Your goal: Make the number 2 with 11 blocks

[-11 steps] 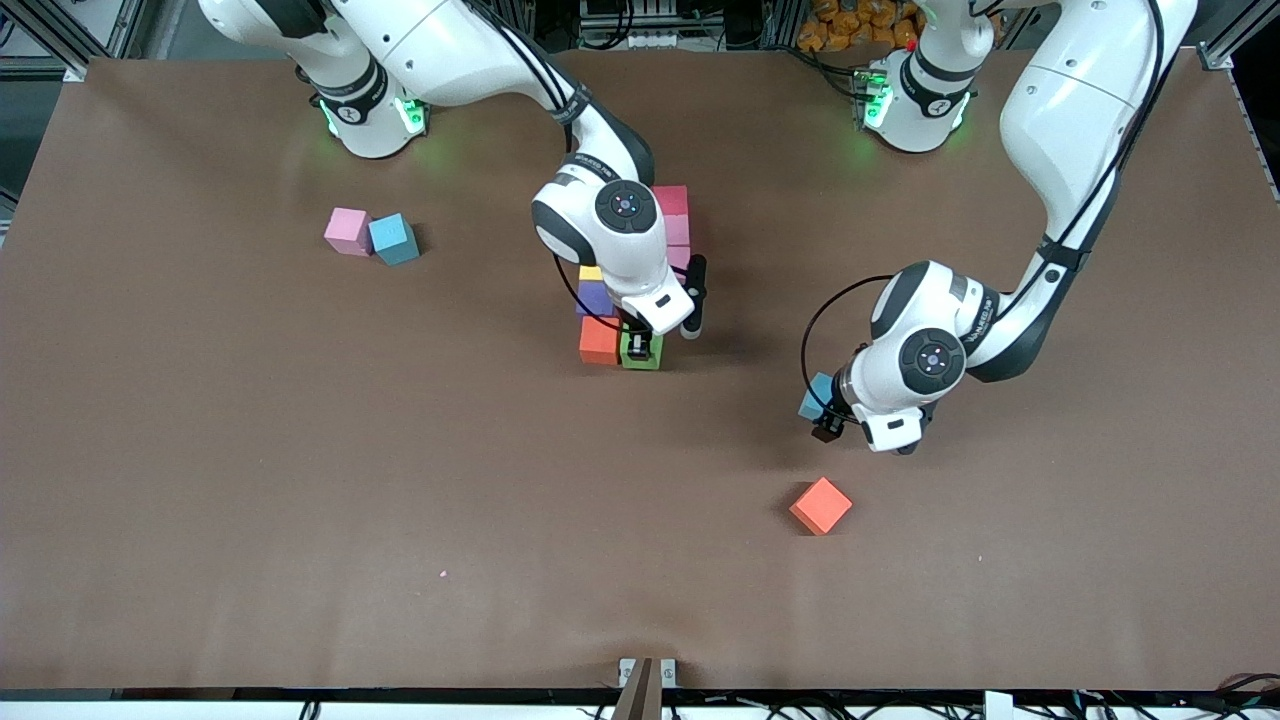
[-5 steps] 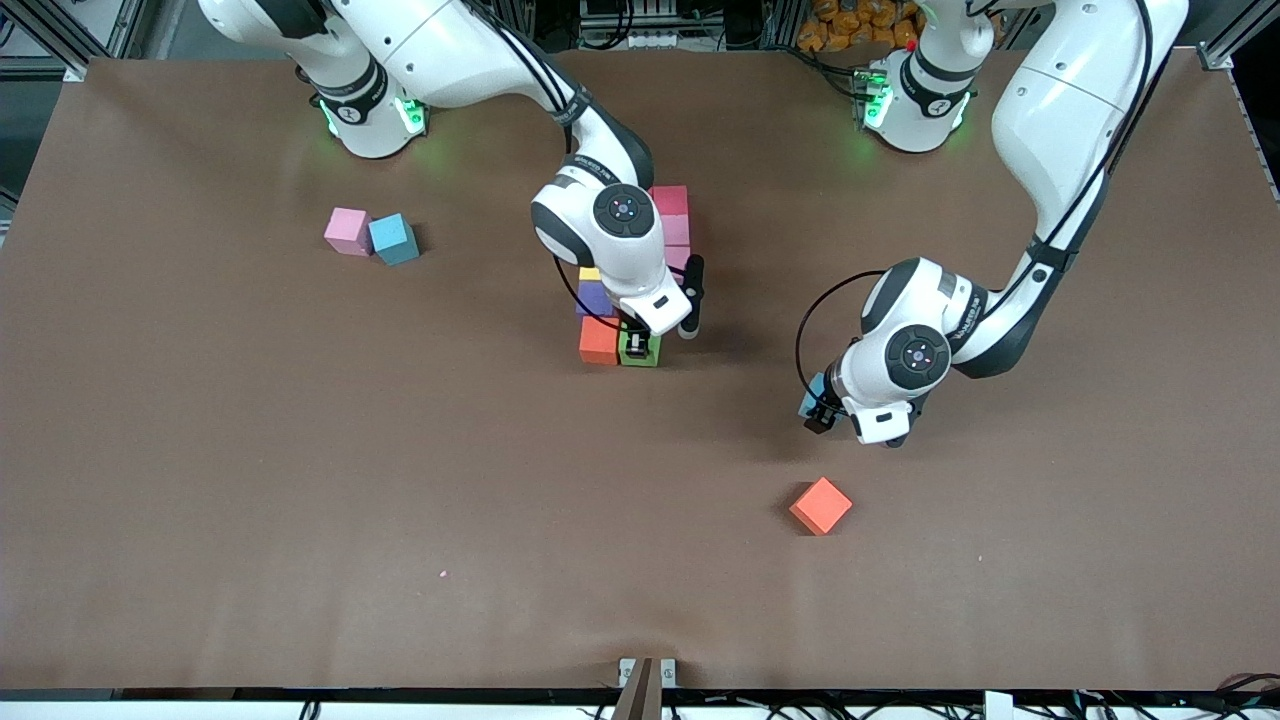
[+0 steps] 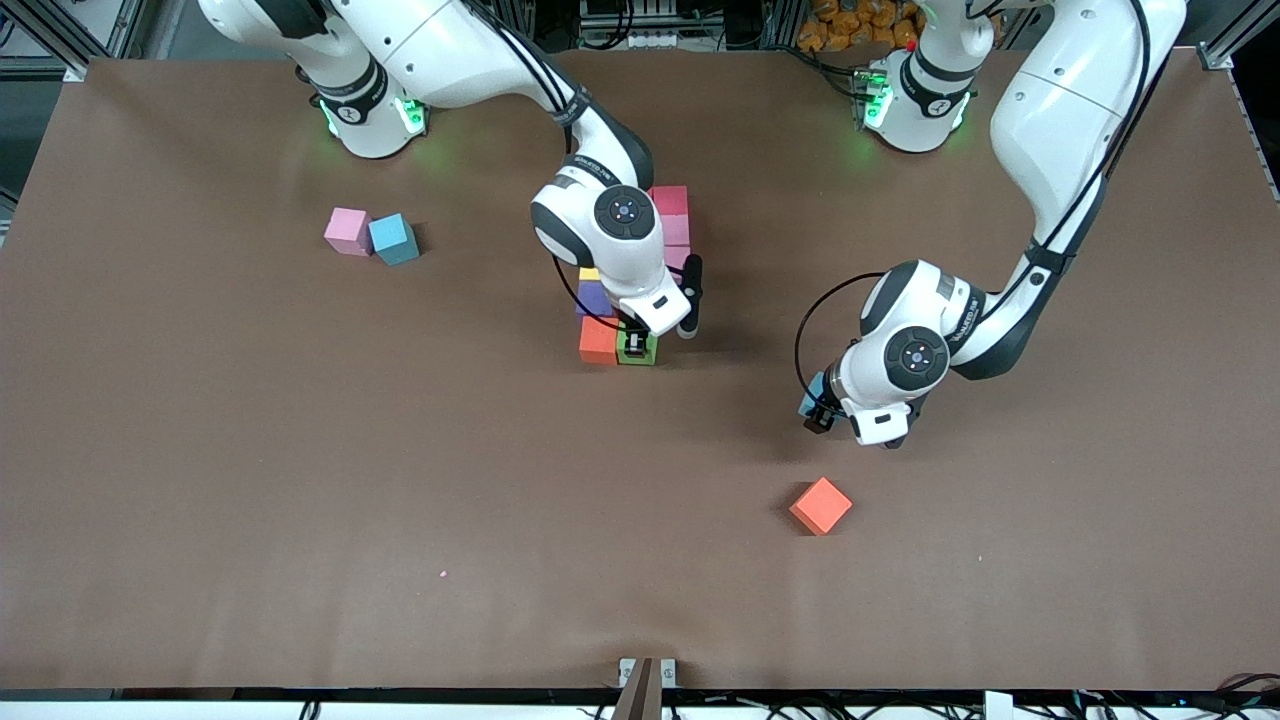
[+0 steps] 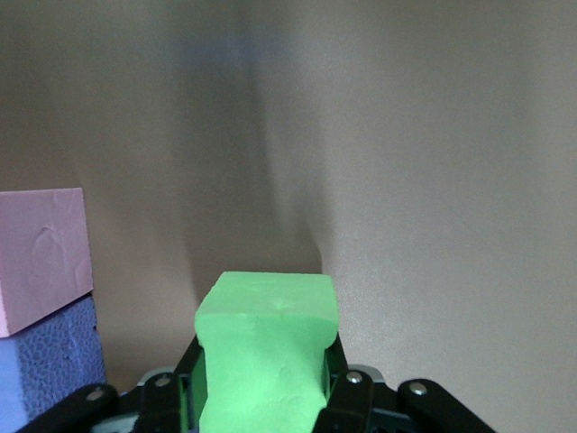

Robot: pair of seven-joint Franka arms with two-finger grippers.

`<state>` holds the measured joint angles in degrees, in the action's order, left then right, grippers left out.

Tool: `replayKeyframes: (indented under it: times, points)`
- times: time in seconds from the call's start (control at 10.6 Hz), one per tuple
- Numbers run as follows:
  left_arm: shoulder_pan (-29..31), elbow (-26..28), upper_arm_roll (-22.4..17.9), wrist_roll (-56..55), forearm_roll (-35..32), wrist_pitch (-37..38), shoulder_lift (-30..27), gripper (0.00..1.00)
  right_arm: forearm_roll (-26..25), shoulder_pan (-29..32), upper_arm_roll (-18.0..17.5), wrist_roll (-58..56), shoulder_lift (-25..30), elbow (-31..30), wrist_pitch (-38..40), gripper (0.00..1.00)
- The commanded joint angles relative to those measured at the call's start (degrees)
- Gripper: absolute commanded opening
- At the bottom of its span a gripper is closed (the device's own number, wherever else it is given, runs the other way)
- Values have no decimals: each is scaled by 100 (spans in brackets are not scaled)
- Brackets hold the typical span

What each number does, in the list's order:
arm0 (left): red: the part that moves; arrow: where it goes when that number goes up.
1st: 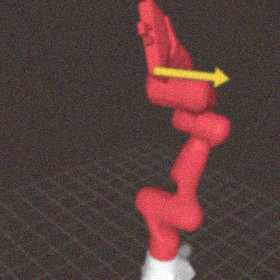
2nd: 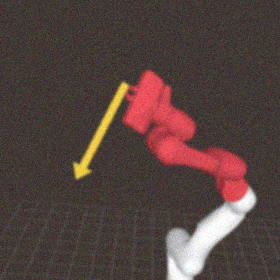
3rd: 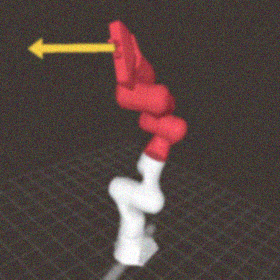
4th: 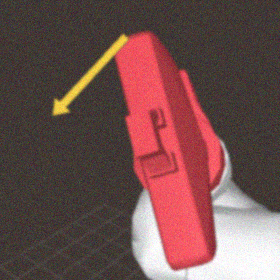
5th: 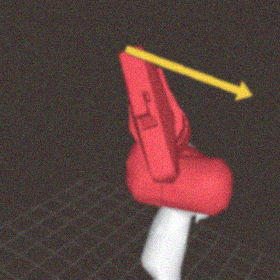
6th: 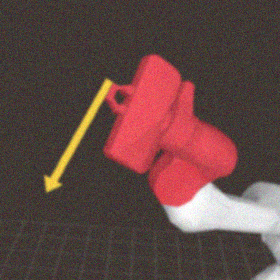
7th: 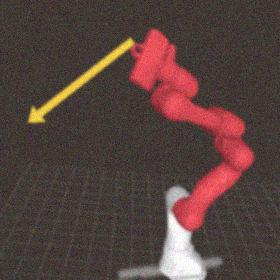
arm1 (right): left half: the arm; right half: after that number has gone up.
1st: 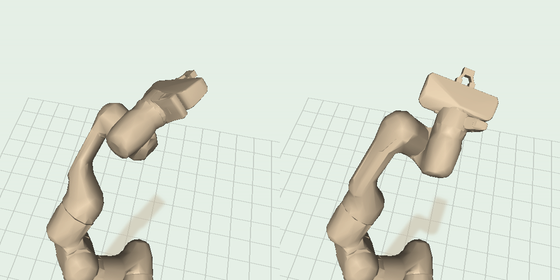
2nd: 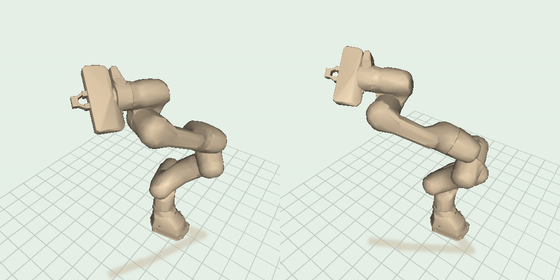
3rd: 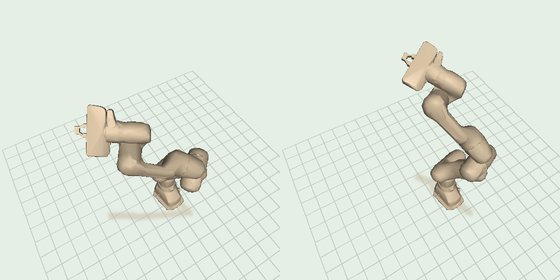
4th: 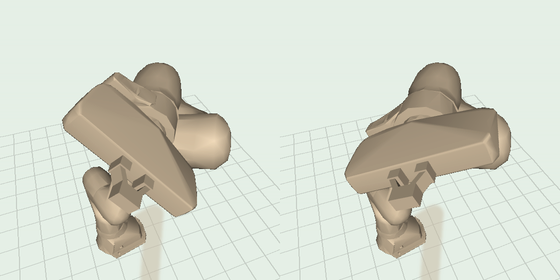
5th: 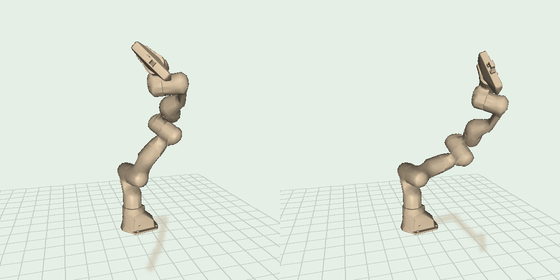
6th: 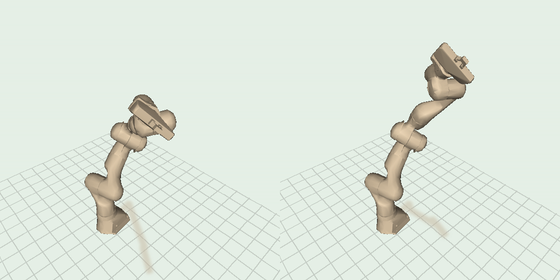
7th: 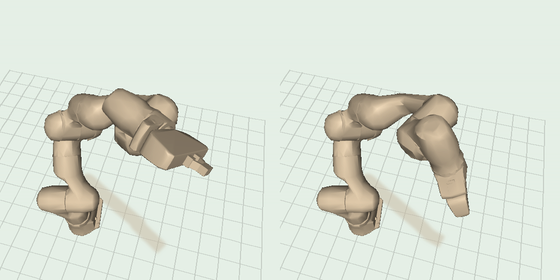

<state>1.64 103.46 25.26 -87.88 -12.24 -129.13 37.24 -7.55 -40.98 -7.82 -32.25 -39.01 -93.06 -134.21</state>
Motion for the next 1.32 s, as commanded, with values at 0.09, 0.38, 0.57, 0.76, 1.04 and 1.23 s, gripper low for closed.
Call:
replayKeyframes:
  times: [0.09, 0.38, 0.57, 0.76, 1.04, 1.23]
  points:
    - [3, -54, -3, -115, -156, -121, 117, 92, 114, 64, -36, -256, 51, -80, 9, 34]
    - [3, -63, -3, -115, -156, -209, 179, 82, 113, 73, -36, -370, 51, -89, 9, 34]
    - [12, -71, -3, -124, -156, -209, 135, 74, 113, 73, -36, -379, 60, -133, 9, 34]
    - [47, -177, -3, -124, -147, -191, 126, 76, 113, 73, -36, -396, 60, -151, 9, 34]
    - [74, -177, -3, -115, -147, -174, 73, 74, 105, 73, -36, -396, 69, -151, 9, 34]
    - [65, -177, -3, -124, -147, -174, 82, 66, 105, 73, -36, -405, 60, -151, 9, 34]
